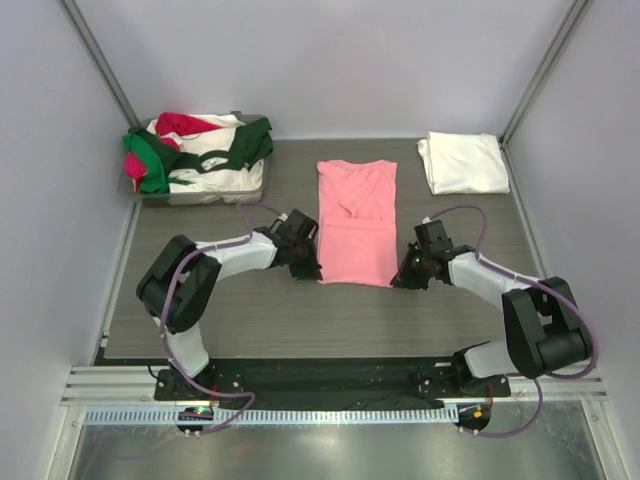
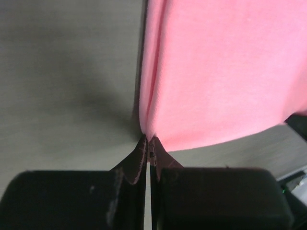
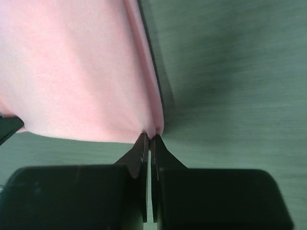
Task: Fold and stack the t-shirts
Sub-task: Fold the tshirt
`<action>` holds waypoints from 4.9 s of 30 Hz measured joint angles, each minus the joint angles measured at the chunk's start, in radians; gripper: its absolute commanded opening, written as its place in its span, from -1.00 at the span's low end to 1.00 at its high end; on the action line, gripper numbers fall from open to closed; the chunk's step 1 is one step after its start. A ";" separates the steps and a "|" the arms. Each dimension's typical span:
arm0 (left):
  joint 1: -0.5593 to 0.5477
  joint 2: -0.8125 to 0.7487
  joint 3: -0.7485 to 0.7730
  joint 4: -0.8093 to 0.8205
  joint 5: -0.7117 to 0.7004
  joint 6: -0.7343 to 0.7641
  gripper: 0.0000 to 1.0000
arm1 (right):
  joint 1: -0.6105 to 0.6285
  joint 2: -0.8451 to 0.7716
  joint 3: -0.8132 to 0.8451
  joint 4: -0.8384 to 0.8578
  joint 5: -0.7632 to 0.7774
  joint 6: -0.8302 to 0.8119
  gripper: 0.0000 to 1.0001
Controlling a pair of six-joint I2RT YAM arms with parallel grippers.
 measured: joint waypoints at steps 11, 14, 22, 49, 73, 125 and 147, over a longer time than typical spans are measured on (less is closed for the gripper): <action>-0.241 -0.389 -0.177 -0.160 -0.050 -0.129 -1.00 | 0.004 -0.470 0.013 -0.434 -0.032 -0.002 -0.98; -0.325 -0.522 -0.183 -0.230 -0.092 -0.196 -0.99 | 0.009 -0.588 0.043 -0.557 -0.058 0.000 -0.98; -0.413 -0.693 -0.133 -0.397 -0.176 -0.298 -1.00 | 0.016 -0.728 0.186 -0.792 -0.117 0.031 -0.98; 0.034 -0.412 0.213 -0.491 -0.163 -0.068 -1.00 | 0.021 0.005 0.691 -0.617 -0.032 -0.104 -0.98; 0.185 0.044 0.506 -0.433 -0.011 0.057 -1.00 | -0.045 0.289 0.834 -0.557 0.021 -0.181 -0.98; 0.014 -0.246 -0.278 0.047 0.080 -0.037 0.06 | 0.107 0.086 0.034 -0.063 -0.204 -0.013 -0.04; 0.047 -0.232 -0.254 0.107 -0.054 0.011 0.22 | 0.056 0.056 0.085 -0.169 -0.111 -0.085 0.18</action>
